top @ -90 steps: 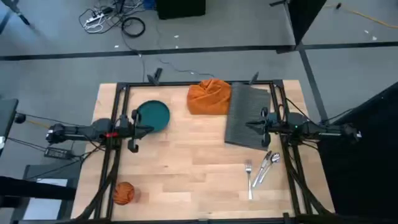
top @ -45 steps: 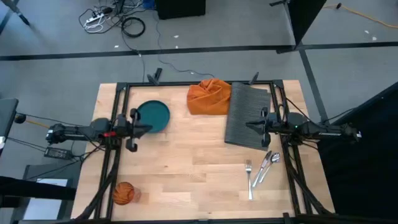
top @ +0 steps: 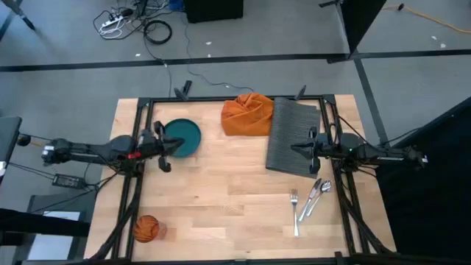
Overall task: Set table place
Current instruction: Prepare the gray placemat to the center of the table
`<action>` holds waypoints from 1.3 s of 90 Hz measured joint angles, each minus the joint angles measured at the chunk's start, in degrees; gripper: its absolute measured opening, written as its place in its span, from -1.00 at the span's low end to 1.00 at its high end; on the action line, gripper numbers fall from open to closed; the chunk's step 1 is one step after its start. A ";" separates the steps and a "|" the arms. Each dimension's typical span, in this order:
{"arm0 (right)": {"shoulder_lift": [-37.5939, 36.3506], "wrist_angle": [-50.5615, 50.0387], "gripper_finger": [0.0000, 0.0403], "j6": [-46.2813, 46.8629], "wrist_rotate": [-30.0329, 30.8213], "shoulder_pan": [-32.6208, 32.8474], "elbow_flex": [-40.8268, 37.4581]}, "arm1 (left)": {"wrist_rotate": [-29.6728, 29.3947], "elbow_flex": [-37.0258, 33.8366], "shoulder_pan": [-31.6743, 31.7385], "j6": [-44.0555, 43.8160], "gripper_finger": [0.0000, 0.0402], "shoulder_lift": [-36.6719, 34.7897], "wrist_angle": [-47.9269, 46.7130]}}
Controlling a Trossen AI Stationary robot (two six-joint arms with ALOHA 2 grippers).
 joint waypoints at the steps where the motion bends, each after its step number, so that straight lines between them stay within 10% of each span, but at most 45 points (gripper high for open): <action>1: 0.00 0.00 -0.98 0.01 0.01 0.01 -0.01 | -0.01 0.89 0.00 0.00 -1.00 1.70 -0.08; 41: 0.00 0.32 -0.98 -1.34 0.01 0.00 -0.01 | 0.98 34.30 0.02 6.06 -1.00 55.58 -1.15; 69: 0.00 1.38 -0.98 -1.41 0.00 -0.01 -0.02 | 1.09 51.03 0.07 9.06 -0.95 74.60 -1.67; 117: 0.01 0.83 -0.98 9.40 -0.57 -0.01 -0.01 | 2.86 74.83 0.55 18.23 -0.11 99.21 -15.90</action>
